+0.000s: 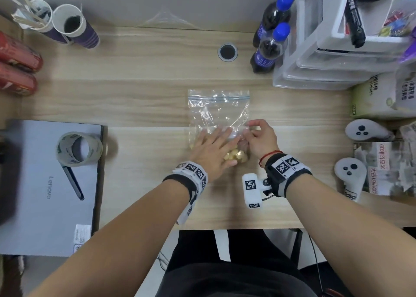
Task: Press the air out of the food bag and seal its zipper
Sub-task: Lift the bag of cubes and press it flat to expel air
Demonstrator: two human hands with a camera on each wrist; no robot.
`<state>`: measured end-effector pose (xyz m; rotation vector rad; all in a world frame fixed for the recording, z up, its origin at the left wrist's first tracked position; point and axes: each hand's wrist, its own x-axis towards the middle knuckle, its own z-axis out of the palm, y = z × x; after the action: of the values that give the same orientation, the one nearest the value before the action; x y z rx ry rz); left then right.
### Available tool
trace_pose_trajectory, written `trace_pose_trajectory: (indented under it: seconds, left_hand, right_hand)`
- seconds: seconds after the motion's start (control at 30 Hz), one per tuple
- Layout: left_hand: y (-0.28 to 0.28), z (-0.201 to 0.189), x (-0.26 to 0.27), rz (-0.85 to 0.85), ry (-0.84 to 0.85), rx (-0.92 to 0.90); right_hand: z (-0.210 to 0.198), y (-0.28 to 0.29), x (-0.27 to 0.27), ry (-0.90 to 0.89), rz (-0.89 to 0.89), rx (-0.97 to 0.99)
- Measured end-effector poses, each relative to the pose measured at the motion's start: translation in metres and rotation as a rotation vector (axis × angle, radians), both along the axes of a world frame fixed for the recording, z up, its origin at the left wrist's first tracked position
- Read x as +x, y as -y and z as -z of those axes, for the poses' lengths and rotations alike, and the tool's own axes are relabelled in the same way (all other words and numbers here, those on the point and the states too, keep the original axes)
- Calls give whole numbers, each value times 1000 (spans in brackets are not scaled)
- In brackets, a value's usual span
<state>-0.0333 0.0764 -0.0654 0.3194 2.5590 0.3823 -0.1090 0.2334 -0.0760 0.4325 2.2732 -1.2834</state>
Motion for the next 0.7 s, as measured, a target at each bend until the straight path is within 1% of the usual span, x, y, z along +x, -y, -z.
trace_pose_trajectory:
  seconds: [0.13,0.23,0.3,0.33,0.43,0.5,0.57,0.6,0.7]
  left_hand:
    - [-4,3,-6,32,76,-86]
    - [-5,4,-14,-3,129,-90]
    - [-1,8,-19,-15,130,-74]
    - [1,10,-21,-17,130,-59]
    - [6,14,-29,-14,126,-16]
    - [9,18,-36,-36,119,3]
    - [11,19,-41,-52,120,16]
    - [12,20,-43,-46,125,17]
    - [15,23,-47,-51,147,67]
  right_hand:
    - [-1,-4,-2,-10,-29,16]
    - [-2,-5,-3,-38,-69,59]
    - [-3,-6,-3,-98,-137,77]
    - [-2,-6,-4,-162,-209,108]
    - [-1,-9,-2,-394,-519,254]
    - [2,-7,2,-437,-708,311]
    - [6,-5,8,-381,-861,378]
    - [7,-4,11,-328,-903,407]
    - [13,-8,12,-173,-943,475]
